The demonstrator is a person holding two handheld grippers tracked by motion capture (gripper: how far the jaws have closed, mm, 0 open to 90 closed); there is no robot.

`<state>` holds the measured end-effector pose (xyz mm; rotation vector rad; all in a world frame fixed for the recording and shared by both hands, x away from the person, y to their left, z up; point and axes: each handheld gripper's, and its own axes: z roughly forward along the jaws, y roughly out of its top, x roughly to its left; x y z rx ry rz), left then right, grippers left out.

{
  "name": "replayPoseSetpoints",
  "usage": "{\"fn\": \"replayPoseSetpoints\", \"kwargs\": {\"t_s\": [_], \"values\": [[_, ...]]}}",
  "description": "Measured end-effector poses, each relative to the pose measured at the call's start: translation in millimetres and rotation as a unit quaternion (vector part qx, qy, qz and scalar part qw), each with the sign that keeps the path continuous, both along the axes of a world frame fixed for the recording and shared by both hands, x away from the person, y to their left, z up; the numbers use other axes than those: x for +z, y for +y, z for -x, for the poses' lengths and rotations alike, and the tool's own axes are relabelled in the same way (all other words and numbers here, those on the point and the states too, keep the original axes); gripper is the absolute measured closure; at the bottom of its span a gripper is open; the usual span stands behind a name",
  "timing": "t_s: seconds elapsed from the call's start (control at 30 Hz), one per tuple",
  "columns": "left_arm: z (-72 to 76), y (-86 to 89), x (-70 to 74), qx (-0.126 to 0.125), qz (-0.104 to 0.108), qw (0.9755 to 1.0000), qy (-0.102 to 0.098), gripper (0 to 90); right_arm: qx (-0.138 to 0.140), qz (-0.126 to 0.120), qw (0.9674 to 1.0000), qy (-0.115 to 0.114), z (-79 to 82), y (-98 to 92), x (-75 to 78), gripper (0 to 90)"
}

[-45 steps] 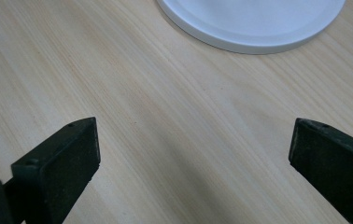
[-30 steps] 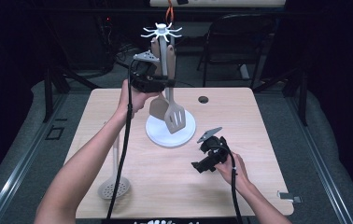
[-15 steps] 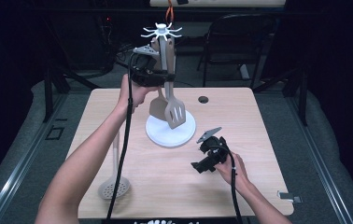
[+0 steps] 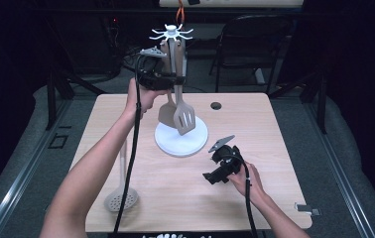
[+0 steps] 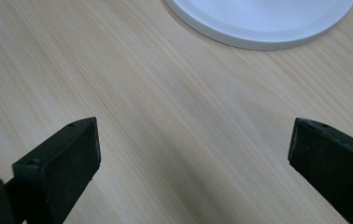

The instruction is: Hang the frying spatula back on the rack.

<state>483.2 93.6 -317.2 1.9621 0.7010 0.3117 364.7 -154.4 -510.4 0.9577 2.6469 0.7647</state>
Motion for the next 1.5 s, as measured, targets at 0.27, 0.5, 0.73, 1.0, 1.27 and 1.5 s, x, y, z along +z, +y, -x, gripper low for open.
{"fn": "replayPoseSetpoints", "kwargs": {"t_s": [0.27,0.5,0.73,1.0,1.27,1.5], "values": [[-3.5,-0.3,0.5,0.019,-0.003,0.9998,0.007,76.5,0.0,0.001,1.0,0.002,0.4,0.0,0.0,2.1],[-4.4,1.6,-2.6,0.032,0.002,0.9994,0.01,75.8,0.003,0.002,1.0,0.003,0.3,0.2,0.0,2.3],[2.0,4.6,-3.5,0.042,0.022,0.9988,0.013,70.0,0.006,0.005,1.0,0.005,0.6,1.1,-0.2,2.4],[14.0,9.4,-5.2,0.029,0.026,0.9992,0.008,60.4,0.002,-0.004,1.0,0.005,1.4,2.4,-1.4,2.5],[27.2,17.7,-12.7,0.016,0.017,0.9997,0.007,54.1,0.007,0.001,1.0,0.006,1.3,2.7,-1.5,2.6],[40.4,28.5,-10.2,0.005,0.008,1.0,-0.002,63.8,0.007,0.004,0.9999,0.009,0.8,3.4,-2.2,2.7]]}}
